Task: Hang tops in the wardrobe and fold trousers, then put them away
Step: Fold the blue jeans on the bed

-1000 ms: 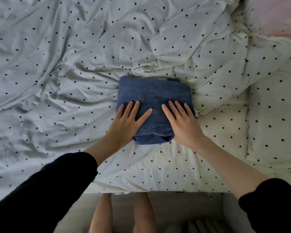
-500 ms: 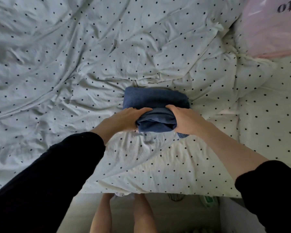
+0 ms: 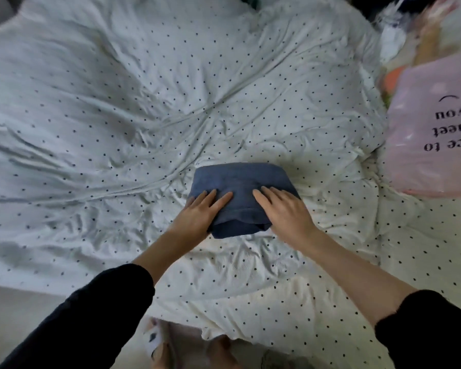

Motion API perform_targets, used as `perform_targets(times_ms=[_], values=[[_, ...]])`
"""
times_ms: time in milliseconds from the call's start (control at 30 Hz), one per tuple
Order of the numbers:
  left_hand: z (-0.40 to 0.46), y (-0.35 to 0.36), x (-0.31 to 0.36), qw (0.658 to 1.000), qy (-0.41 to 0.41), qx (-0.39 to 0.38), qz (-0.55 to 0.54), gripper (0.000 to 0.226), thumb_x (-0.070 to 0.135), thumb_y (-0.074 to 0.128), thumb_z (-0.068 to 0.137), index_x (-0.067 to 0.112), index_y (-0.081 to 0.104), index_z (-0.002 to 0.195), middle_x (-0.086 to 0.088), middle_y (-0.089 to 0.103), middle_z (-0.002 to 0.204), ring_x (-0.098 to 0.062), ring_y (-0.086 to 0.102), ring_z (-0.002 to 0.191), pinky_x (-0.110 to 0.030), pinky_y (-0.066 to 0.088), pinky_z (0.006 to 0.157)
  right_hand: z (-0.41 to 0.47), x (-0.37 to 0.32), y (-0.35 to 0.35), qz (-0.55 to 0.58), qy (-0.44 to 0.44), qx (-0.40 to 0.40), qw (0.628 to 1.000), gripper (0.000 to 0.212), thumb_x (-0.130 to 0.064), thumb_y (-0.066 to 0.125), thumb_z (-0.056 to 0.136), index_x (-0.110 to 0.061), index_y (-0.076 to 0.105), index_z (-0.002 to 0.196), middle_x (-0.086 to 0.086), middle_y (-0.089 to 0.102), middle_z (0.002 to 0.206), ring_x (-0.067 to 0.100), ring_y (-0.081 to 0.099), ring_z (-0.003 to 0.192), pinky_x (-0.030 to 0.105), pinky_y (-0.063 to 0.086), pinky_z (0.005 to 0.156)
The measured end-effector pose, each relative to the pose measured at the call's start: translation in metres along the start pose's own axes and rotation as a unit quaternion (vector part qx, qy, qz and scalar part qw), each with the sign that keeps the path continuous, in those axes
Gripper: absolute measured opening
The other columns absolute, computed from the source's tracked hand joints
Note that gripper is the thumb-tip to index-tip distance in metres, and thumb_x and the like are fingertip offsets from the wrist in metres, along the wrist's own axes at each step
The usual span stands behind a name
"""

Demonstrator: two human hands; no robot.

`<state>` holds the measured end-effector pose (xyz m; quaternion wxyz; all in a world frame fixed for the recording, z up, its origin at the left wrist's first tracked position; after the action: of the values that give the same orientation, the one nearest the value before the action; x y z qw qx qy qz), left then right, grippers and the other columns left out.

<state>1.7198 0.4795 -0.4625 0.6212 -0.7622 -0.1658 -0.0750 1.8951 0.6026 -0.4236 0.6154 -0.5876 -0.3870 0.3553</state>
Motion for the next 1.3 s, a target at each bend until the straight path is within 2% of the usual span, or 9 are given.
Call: perform_targets(times_ms=[167, 400, 567, 733, 867, 900, 967, 1033, 1300], values=[[-0.075, -0.077, -0.078, 0.991, -0.084, 0.086, 0.057, 0.078, 0.014, 0.047, 0.094, 0.03, -0.007, 0.148, -0.012, 0.011, 0.157, -0.026, 0.013, 0.144, -0.038, 0.009, 0.117, 0.079, -0.092, -0.06, -0.022, -0.068, 0.113, 0.991, 0.049, 0.0, 0.077, 0.057, -0.004, 0.07, 0.106, 0.016, 0.071, 0.101, 0.028, 0.07, 0.087, 0.038, 0.058, 0.071], [-0.256, -0.183, -0.238, 0.963, -0.186, 0.17, 0.095, 0.074, 0.014, 0.045, 0.095, 0.028, -0.001, 0.149, -0.012, 0.014, 0.155, -0.025, 0.015, 0.143, -0.038, 0.013, 0.116, 0.194, -0.314, -0.15, 0.0, -0.176, 0.202, 0.963, 0.051, 0.001, 0.083, 0.05, -0.003, 0.072, 0.099, 0.017, 0.072, 0.095, 0.029, 0.071, 0.081, 0.037, 0.059, 0.065], [-0.397, -0.249, -0.341, 0.934, -0.26, 0.196, 0.145, 0.073, 0.012, 0.045, 0.095, 0.027, 0.0, 0.15, -0.011, 0.017, 0.155, -0.023, 0.02, 0.141, -0.035, 0.016, 0.114, 0.261, -0.482, -0.201, 0.035, -0.257, 0.262, 0.929, 0.054, 0.002, 0.081, 0.046, -0.005, 0.072, 0.098, 0.013, 0.072, 0.091, 0.027, 0.071, 0.077, 0.033, 0.058, 0.063], [-0.505, -0.317, -0.433, 0.891, -0.334, 0.241, 0.189, 0.073, 0.009, 0.044, 0.093, 0.024, 0.001, 0.151, -0.013, 0.019, 0.154, -0.024, 0.021, 0.14, -0.036, 0.019, 0.113, 0.341, -0.626, -0.264, 0.066, -0.346, 0.341, 0.871, 0.049, 0.006, 0.073, 0.049, -0.004, 0.071, 0.096, 0.013, 0.071, 0.09, 0.027, 0.07, 0.077, 0.031, 0.057, 0.064], [-0.56, -0.354, -0.508, 0.864, -0.377, 0.254, 0.215, 0.072, 0.015, 0.041, 0.096, 0.025, -0.003, 0.151, -0.012, 0.016, 0.154, -0.023, 0.018, 0.14, -0.036, 0.019, 0.112, 0.403, -0.716, -0.293, 0.072, -0.39, 0.379, 0.836, 0.039, 0.0, 0.045, 0.069, -0.003, 0.072, 0.097, 0.014, 0.072, 0.092, 0.027, 0.071, 0.08, 0.032, 0.058, 0.066], [-0.571, -0.362, -0.526, 0.859, -0.389, 0.251, 0.218, 0.073, 0.015, 0.042, 0.096, 0.025, -0.005, 0.15, -0.012, 0.015, 0.154, -0.023, 0.017, 0.141, -0.035, 0.019, 0.111, 0.419, -0.736, -0.297, 0.075, -0.395, 0.385, 0.83, 0.039, -0.001, 0.044, 0.07, -0.003, 0.072, 0.097, 0.014, 0.072, 0.093, 0.027, 0.071, 0.08, 0.032, 0.058, 0.065], [-0.59, -0.38, -0.57, 0.854, -0.401, 0.247, 0.222, 0.076, 0.016, 0.044, 0.095, 0.026, -0.007, 0.15, -0.011, 0.013, 0.155, -0.023, 0.016, 0.141, -0.034, 0.02, 0.11, 0.454, -0.777, -0.304, 0.077, -0.409, 0.385, 0.824, 0.038, 0.002, 0.067, 0.06, -0.002, 0.072, 0.098, 0.016, 0.072, 0.093, 0.028, 0.071, 0.08, 0.034, 0.058, 0.065], [-0.603, -0.403, -0.614, 0.849, -0.408, 0.242, 0.232, 0.078, 0.017, 0.046, 0.094, 0.025, -0.007, 0.15, -0.011, 0.013, 0.155, -0.023, 0.017, 0.141, -0.034, 0.02, 0.111, 0.492, -0.814, -0.313, 0.081, -0.412, 0.375, 0.827, 0.057, 0.003, 0.083, 0.041, -0.002, 0.073, 0.097, 0.016, 0.072, 0.094, 0.028, 0.071, 0.08, 0.034, 0.058, 0.065], [-0.637, -0.535, -0.788, 0.824, -0.437, 0.27, 0.24, 0.079, 0.015, 0.048, 0.092, 0.026, -0.005, 0.15, -0.012, 0.015, 0.155, -0.025, 0.021, 0.139, -0.036, 0.023, 0.111, 0.671, -0.94, -0.39, 0.086, -0.426, 0.359, 0.826, 0.074, 0.013, 0.083, 0.032, 0.003, 0.069, 0.104, 0.021, 0.07, 0.1, 0.034, 0.07, 0.086, 0.044, 0.059, 0.069]])
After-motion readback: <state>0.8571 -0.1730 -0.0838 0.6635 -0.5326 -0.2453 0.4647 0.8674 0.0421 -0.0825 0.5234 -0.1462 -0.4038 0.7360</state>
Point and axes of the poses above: each hand's wrist, its own z-axis towards the middle knuckle, its own y-axis out of the palm, x = y × z, the point moved 1 cm from there along z, towards the middle knuckle
